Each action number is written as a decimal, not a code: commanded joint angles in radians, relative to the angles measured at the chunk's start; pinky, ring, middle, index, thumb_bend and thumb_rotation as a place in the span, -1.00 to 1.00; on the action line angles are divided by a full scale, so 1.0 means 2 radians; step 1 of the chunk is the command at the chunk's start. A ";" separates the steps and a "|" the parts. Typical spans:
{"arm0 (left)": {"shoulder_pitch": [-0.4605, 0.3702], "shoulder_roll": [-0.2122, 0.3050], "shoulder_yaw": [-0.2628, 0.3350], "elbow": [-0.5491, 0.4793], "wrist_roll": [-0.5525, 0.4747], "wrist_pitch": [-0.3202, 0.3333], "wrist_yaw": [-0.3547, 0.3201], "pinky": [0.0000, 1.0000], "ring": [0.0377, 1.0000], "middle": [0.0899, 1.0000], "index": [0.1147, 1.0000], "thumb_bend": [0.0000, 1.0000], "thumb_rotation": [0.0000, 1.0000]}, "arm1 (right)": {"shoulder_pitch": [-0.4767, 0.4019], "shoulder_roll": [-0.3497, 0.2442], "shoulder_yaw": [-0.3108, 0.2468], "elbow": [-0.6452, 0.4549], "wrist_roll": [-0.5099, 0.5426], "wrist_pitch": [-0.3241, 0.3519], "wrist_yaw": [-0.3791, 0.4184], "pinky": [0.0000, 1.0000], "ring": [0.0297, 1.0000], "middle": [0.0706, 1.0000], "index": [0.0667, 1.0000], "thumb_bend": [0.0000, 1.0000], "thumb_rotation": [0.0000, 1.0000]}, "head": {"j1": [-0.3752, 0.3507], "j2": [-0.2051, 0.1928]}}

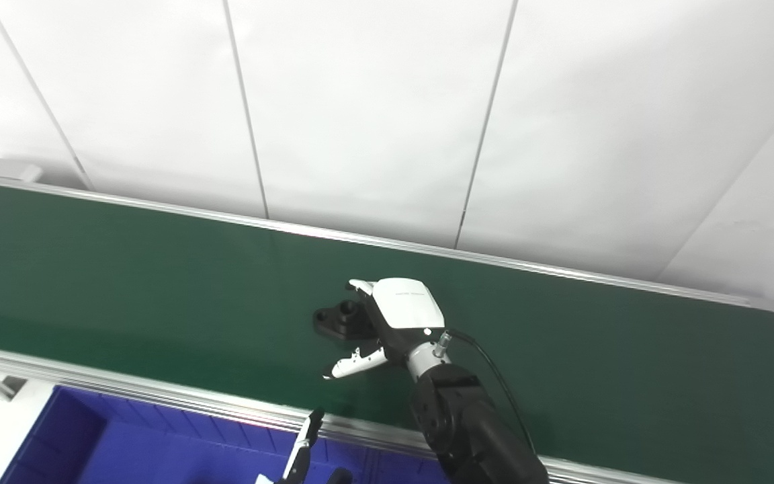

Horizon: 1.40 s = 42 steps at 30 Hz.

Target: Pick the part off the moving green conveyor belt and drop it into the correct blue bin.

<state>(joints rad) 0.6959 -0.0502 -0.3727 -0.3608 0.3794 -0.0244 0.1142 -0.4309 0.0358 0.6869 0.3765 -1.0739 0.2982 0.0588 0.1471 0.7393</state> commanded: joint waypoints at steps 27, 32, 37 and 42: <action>0.047 -0.061 -0.119 -0.021 0.017 0.001 0.004 0.76 0.94 1.00 1.00 0.03 0.91 | 0.008 -0.012 0.016 0.086 0.009 0.005 -0.091 -0.58 -0.34 -0.17 0.03 0.02 -1.00 | -0.002 0.014; 0.045 -0.059 -0.119 -0.021 0.022 0.003 0.006 0.85 0.95 1.00 1.00 0.00 0.93 | 0.012 -0.018 0.009 0.071 0.022 0.003 -0.080 -0.53 -0.31 -0.13 0.03 0.02 -1.00 | -0.009 0.016; 0.044 -0.058 -0.118 -0.024 0.014 0.011 0.003 0.88 0.96 1.00 1.00 0.06 0.97 | 0.025 -0.032 -0.001 0.005 0.043 -0.013 -0.070 -0.50 -0.29 -0.14 0.03 0.02 -1.00 | -0.016 0.017; 0.038 -0.055 -0.110 -0.027 0.010 0.012 0.005 0.95 0.99 1.00 1.00 0.12 0.98 | 0.041 -0.047 -0.012 -0.102 0.056 -0.008 -0.027 -0.50 -0.30 -0.14 0.04 0.02 -1.00 | -0.035 0.018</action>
<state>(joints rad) 0.7337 -0.0110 -0.4261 -0.3824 0.3781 0.0041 0.1162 -0.3493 -0.0551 0.6711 0.2595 -0.9683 0.2763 -0.0438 0.0769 0.7747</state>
